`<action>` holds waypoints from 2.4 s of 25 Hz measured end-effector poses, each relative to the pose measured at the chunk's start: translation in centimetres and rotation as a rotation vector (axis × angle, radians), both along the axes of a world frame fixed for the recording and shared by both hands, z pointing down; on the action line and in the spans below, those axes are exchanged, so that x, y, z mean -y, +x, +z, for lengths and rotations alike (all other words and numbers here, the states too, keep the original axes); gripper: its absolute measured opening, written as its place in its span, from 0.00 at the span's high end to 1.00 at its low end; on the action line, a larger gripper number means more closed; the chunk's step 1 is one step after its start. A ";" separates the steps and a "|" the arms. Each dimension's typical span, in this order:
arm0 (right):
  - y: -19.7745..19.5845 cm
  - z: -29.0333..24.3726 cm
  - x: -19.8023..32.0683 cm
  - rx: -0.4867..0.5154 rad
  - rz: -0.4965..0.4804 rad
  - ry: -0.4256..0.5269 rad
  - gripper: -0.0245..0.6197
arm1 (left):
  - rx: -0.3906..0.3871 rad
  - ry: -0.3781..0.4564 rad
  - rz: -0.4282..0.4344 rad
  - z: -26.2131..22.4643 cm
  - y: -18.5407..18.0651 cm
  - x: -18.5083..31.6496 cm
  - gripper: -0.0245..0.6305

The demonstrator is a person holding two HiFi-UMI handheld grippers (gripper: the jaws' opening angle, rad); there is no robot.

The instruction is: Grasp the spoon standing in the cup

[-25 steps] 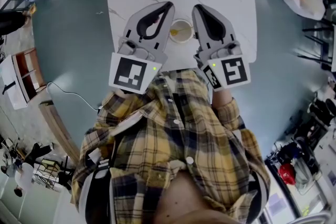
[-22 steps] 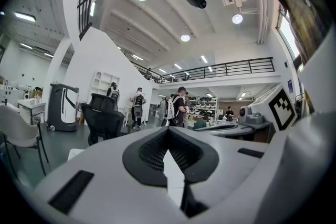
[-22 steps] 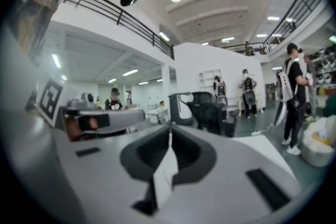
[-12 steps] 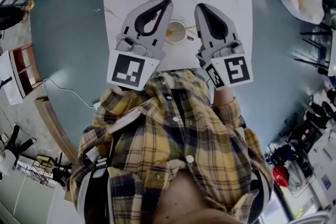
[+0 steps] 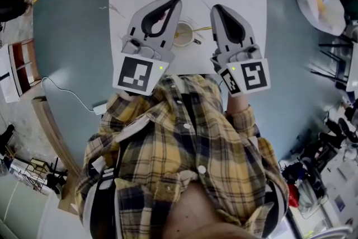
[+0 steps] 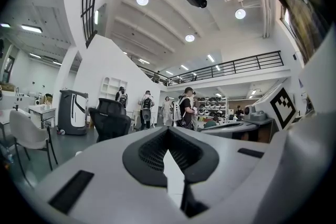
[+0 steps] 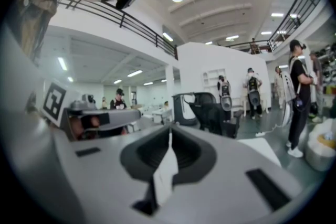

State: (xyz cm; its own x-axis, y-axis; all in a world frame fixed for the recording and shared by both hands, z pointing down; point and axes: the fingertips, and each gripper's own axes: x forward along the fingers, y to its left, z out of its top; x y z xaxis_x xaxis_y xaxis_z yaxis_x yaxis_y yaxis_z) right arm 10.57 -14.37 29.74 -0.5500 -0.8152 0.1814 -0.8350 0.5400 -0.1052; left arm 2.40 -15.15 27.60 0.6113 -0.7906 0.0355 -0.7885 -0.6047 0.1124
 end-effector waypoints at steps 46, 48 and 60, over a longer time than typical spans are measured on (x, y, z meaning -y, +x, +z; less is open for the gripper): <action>1.3 8.6 -1.1 0.032 -0.026 -0.206 0.75 | 0.052 -0.138 0.014 7.5 1.2 -0.1 0.94; 1.6 9.1 -1.3 0.029 -0.026 -0.220 0.74 | 0.056 -0.141 0.011 7.6 1.3 -0.2 0.94; 2.3 13.9 -2.2 0.037 -0.002 -0.334 0.68 | 0.070 -0.193 0.006 10.1 1.2 -0.7 0.94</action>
